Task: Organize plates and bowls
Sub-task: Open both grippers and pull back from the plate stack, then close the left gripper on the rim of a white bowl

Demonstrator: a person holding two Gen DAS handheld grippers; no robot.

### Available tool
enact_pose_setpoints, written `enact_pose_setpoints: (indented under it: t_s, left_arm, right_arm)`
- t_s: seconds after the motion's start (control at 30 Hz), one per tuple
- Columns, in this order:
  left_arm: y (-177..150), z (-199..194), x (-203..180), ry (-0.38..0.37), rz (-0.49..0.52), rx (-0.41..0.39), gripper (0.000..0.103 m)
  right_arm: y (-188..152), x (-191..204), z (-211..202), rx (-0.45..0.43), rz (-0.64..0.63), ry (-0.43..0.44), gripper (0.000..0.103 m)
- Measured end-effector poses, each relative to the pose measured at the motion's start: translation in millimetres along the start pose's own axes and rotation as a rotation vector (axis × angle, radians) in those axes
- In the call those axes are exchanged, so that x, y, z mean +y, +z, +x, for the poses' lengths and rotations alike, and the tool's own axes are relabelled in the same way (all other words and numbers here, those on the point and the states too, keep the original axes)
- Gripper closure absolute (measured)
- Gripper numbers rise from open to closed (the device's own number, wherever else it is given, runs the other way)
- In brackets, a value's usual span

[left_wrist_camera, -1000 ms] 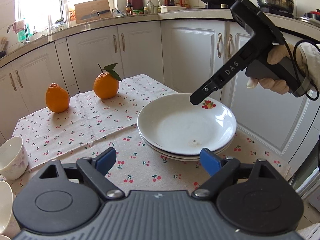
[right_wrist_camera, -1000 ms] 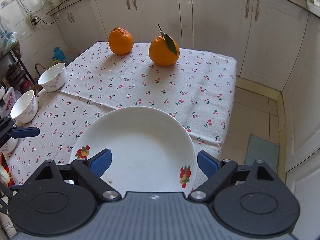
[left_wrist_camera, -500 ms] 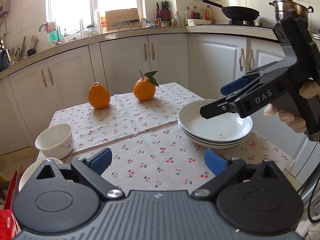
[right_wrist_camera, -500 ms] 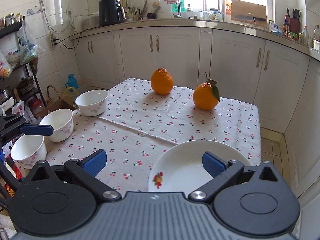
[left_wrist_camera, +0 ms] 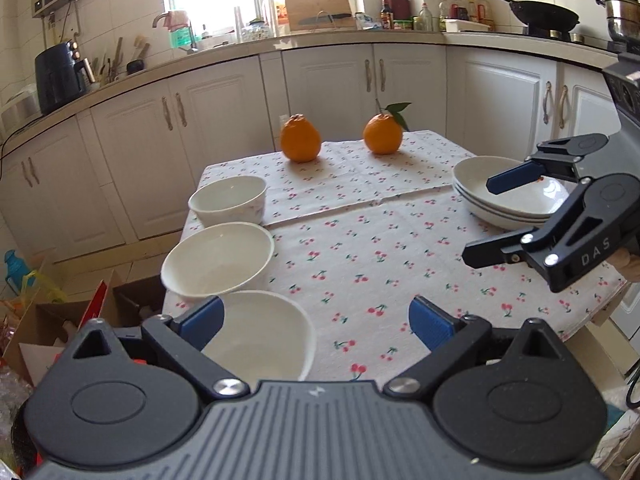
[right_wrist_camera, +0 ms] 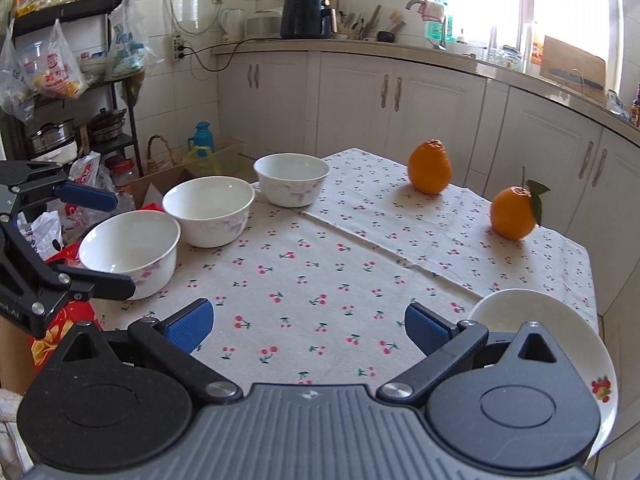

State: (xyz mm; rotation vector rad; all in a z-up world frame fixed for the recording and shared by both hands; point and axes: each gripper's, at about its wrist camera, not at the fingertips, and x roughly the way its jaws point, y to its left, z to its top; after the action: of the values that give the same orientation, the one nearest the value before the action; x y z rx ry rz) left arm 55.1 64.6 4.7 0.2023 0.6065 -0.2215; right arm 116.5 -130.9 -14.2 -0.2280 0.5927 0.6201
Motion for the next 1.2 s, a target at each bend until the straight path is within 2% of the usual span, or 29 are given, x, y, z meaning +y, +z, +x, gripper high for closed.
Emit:
enact_pose_setpoints:
  t_s: [0.3,0.4,0.53,0.6,0.77,0.87,1.0,1.07,1.2]
  left_arm:
    - [-12.3,-0.2,53.2,0.109,-0.033,0.05,0.005]
    - [-14.1,4.9,65.9,0.116,-0.057,0.064,0.005]
    - [-17.2,15.5,79.1,0.089,-0.1,0.094,0.008]
    - [-19.0,19.6,83.6,0.07,-0.122,0.105,0.012]
    - [-21.6,31.1,92.7,0.024,-0.166,0.14,0.032]
    - [-22.2,36.8,95.4,-0.001,-0.179,0.158,0.039]
    - [-22.2,42.1,96.2,-0.029,-0.183,0.175,0.049]
    - [-22.2,44.0,97.5,-0.04,-0.19,0.184,0.057]
    - [-22.3,46.3,100.5,-0.059,-0.203,0.194,0.063]
  right_arm:
    - [5.9,46.5,32.2,0.036,-0.089,0.104,0.0]
    - [7.6,59.1,41.9,0.041,-0.109,0.135,0.0]
    - [9.4,70.4,52.2,0.051,-0.124,0.166,0.0]
    - [10.7,75.5,56.6,0.054,-0.134,0.181,0.0]
    - [14.2,90.8,68.0,0.061,-0.188,0.23,0.0]
    - [15.7,101.6,75.7,0.061,-0.23,0.257,0.002]
    - [17.7,113.0,86.7,0.075,-0.285,0.276,0.02]
    - [18.7,115.1,90.1,0.078,-0.296,0.294,0.02]
    - [19.7,115.3,90.6,0.077,-0.301,0.314,0.023]
